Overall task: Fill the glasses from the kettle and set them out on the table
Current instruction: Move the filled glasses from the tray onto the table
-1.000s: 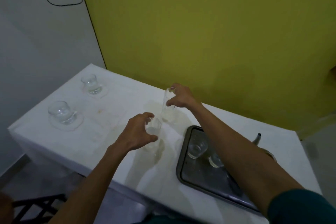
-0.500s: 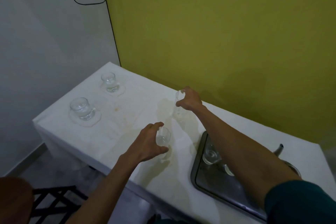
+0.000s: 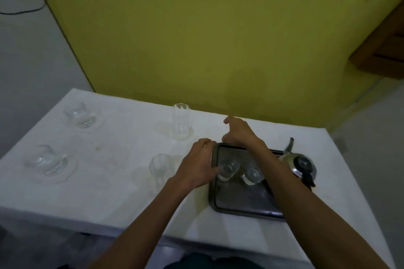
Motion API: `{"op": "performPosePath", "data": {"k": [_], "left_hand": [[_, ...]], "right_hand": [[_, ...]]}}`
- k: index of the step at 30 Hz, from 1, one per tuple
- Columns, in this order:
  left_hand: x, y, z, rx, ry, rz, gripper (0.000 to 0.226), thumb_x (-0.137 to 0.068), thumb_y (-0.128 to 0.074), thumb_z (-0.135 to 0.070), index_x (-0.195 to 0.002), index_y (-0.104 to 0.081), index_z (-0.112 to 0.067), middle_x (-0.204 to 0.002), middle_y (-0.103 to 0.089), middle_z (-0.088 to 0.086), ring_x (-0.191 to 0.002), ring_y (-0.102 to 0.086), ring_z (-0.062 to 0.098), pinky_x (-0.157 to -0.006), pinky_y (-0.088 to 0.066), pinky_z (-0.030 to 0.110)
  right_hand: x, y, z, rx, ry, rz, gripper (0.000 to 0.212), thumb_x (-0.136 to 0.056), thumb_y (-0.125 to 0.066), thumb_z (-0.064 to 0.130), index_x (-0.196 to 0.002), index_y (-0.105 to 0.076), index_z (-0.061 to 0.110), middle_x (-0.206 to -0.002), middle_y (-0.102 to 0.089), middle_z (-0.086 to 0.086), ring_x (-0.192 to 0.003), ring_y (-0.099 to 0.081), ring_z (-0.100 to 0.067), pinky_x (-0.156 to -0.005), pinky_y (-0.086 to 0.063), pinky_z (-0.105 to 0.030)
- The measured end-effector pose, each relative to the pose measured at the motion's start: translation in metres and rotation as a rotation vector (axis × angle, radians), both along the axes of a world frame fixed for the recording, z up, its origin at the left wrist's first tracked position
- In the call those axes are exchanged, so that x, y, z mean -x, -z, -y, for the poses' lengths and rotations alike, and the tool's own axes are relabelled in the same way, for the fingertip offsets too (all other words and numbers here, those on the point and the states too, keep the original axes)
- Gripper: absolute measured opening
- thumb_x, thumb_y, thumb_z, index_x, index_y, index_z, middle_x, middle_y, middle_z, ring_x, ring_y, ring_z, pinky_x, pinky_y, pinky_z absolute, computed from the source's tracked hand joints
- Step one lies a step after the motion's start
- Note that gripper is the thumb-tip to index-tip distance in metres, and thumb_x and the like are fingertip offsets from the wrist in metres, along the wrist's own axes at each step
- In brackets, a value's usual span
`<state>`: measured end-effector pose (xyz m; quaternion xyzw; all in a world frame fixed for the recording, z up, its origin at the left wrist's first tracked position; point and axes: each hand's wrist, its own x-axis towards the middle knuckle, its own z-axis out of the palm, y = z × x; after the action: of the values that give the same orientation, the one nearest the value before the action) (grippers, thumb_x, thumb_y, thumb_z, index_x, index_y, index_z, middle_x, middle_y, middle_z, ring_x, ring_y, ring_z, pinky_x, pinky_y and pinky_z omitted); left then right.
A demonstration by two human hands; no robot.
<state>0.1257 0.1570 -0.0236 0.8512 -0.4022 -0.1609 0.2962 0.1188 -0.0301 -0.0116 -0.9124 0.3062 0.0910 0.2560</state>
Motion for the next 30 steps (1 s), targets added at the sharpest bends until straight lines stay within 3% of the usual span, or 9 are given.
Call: {"op": "performPosePath", "data": {"k": [3,6,10,14,17,21,26,30], "left_hand": [[0.007,0.022,0.027,-0.09,0.058,-0.071,0.078,-0.071,-0.075,-0.046,-0.137,-0.042,-0.021,-0.142,-0.043,0.004,-0.128,-0.043,0.023,-0.101,-0.046,0.039],[0.012,0.04,0.044,-0.149,0.079,-0.104,0.092,-0.067,-0.074,-0.041,-0.145,-0.032,-0.019,-0.148,-0.034,0.008,-0.133,-0.041,0.029,-0.103,-0.046,0.043],[0.018,0.056,0.057,-0.211,0.072,-0.141,0.099,-0.07,-0.072,-0.036,-0.152,-0.021,-0.013,-0.154,-0.025,0.014,-0.135,-0.041,0.034,-0.107,-0.042,0.042],[0.018,0.067,0.062,-0.127,0.035,-0.133,0.091,-0.07,-0.072,-0.04,-0.147,-0.03,-0.013,-0.148,-0.035,0.013,-0.129,-0.047,0.031,-0.104,-0.046,0.042],[0.017,0.063,0.066,-0.119,0.037,-0.107,0.077,-0.073,-0.075,-0.034,-0.139,-0.041,-0.012,-0.142,-0.043,0.013,-0.125,-0.05,0.03,-0.101,-0.047,0.038],[0.012,0.051,0.081,-0.129,0.078,-0.052,0.063,-0.075,-0.076,-0.033,-0.127,-0.05,-0.009,-0.13,-0.055,0.014,-0.117,-0.054,0.03,-0.095,-0.047,0.035],[0.007,0.006,0.124,-0.105,0.107,-0.027,0.079,-0.066,-0.085,-0.026,-0.134,-0.047,-0.011,-0.133,-0.056,0.013,-0.119,-0.055,0.028,-0.096,-0.05,0.036],[0.02,-0.042,0.178,-0.008,0.145,0.017,0.078,-0.063,-0.084,-0.02,-0.132,-0.05,-0.01,-0.128,-0.06,0.011,-0.116,-0.058,0.028,-0.089,-0.051,0.037]], "right_hand": [[0.052,0.011,0.013,0.084,-0.012,-0.221,0.063,-0.082,-0.068,0.019,-0.141,-0.045,0.017,-0.144,-0.05,-0.012,-0.133,-0.044,-0.034,-0.108,-0.041,-0.048],[0.086,0.028,0.014,0.088,-0.01,-0.337,0.076,-0.077,-0.077,0.03,-0.143,-0.041,0.015,-0.145,-0.048,-0.014,-0.135,-0.042,-0.037,-0.109,-0.041,-0.052],[0.108,0.053,0.009,0.083,0.056,-0.259,0.088,-0.074,-0.079,0.037,-0.148,-0.037,0.016,-0.152,-0.039,-0.016,-0.14,-0.034,-0.04,-0.112,-0.036,-0.056],[0.119,0.063,0.0,0.109,0.131,-0.115,0.071,-0.087,-0.07,0.025,-0.149,-0.038,0.015,-0.152,-0.036,-0.019,-0.137,-0.037,-0.043,-0.109,-0.041,-0.054],[0.123,0.059,0.003,0.07,0.107,-0.077,0.065,-0.085,-0.072,0.025,-0.143,-0.044,0.015,-0.146,-0.04,-0.019,-0.133,-0.041,-0.043,-0.104,-0.046,-0.05],[0.13,0.033,0.008,0.055,0.099,-0.034,0.06,-0.084,-0.073,0.032,-0.136,-0.048,0.015,-0.134,-0.048,-0.017,-0.126,-0.048,-0.04,-0.097,-0.05,-0.049],[0.149,-0.02,0.025,0.104,0.079,0.078,0.061,-0.078,-0.075,0.029,-0.134,-0.051,0.024,-0.128,-0.051,-0.01,-0.121,-0.05,-0.031,-0.088,-0.051,-0.043],[0.176,-0.069,0.053,0.125,0.117,0.107,0.066,-0.071,-0.077,0.031,-0.132,-0.052,0.03,-0.125,-0.053,-0.004,-0.117,-0.052,-0.026,-0.082,-0.047,-0.037]]}}
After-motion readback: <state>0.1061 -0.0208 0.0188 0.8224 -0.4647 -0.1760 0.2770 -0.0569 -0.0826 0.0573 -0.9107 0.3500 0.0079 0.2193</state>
